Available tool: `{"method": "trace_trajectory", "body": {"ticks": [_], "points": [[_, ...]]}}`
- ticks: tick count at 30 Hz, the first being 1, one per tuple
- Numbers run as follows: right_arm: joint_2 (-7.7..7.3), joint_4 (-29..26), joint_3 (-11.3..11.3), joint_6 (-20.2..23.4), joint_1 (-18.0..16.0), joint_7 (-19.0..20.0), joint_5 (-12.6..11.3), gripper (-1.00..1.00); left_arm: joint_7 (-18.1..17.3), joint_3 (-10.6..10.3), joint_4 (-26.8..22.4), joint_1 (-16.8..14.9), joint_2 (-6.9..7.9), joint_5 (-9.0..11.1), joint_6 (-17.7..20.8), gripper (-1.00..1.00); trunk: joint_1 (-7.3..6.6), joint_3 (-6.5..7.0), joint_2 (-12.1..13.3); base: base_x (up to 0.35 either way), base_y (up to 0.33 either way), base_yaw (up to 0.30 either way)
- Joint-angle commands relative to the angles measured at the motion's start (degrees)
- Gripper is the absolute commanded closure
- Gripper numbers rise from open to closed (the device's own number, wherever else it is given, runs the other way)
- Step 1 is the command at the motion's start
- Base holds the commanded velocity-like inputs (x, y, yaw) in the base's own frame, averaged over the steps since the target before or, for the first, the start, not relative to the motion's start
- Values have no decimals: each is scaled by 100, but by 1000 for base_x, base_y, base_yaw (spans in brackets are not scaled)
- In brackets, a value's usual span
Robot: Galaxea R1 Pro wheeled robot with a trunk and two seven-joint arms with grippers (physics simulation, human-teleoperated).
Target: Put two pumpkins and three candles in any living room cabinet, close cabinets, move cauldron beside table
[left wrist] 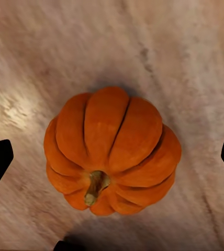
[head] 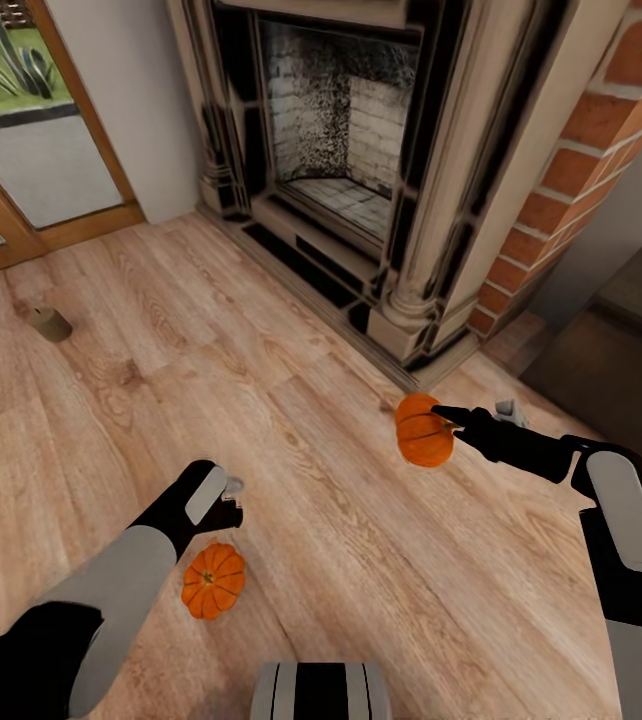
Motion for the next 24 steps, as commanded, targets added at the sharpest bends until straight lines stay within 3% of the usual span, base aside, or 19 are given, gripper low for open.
{"method": "trace_trajectory", "body": {"ticks": [1, 8, 24], "points": [[0, -5, -4, 16, -4, -55, -80, 100, 50, -33, -5, 31, 4, 60, -21, -100, 1, -27, -3, 0, 0, 0], [-1, -5, -4, 16, -4, -56, -80, 100, 53, -39, 3, 274, -3, 60, -175, -100, 6, -71, -6, 0, 0, 0], [-1, -5, -4, -16, -4, -56, -80, 100, 53, -42, -148, 274, -5, 57, -216, -100, 6, -71, -6, 0, 0, 0]]}}
